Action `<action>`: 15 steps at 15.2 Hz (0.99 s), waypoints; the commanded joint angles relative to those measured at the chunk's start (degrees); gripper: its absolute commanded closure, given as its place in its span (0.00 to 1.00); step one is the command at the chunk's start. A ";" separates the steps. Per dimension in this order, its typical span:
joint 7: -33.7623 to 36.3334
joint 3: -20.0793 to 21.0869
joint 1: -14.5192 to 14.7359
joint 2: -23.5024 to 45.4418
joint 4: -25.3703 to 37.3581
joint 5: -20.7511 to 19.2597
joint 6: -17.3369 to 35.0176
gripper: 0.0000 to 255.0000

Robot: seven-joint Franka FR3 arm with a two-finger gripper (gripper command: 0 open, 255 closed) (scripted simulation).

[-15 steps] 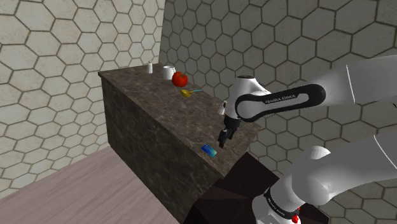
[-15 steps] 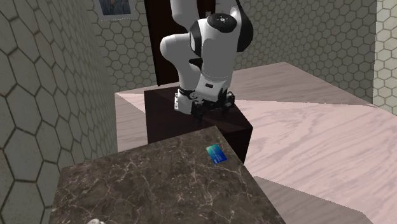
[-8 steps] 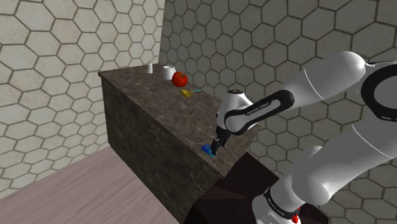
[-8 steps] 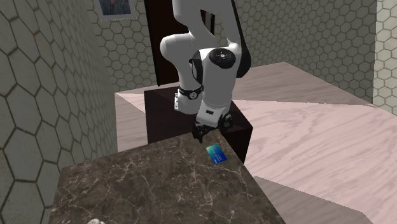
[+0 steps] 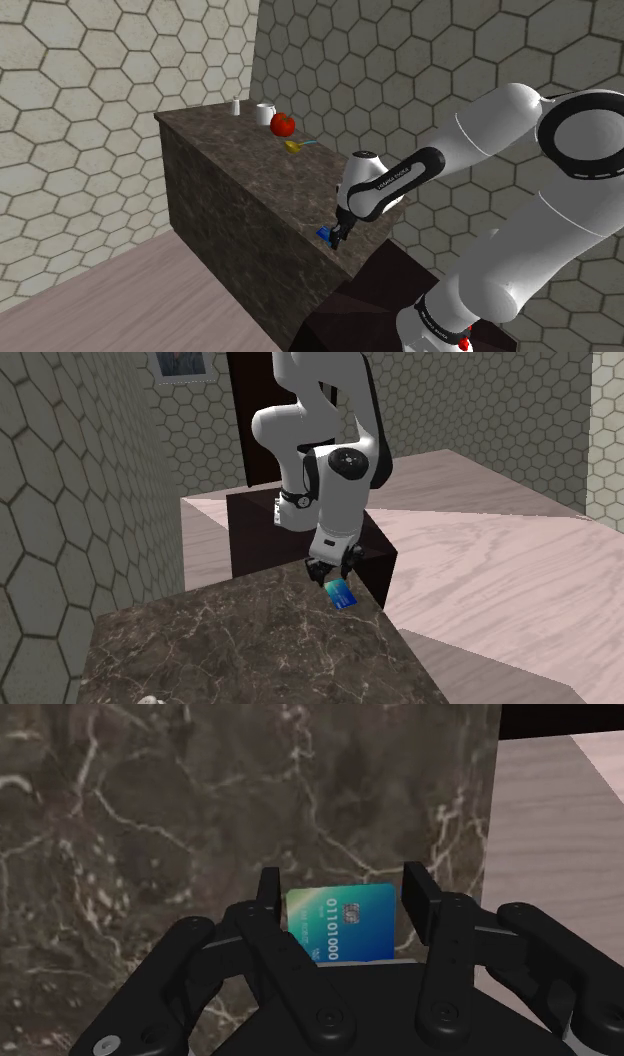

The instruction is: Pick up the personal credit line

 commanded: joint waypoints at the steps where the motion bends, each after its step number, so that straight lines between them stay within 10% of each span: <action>1: -0.01 0.01 0.01 0.16 0.00 0.02 0.19 1.00; 15: 0.48 0.02 -0.10 -5.54 0.36 -0.54 -5.87 1.00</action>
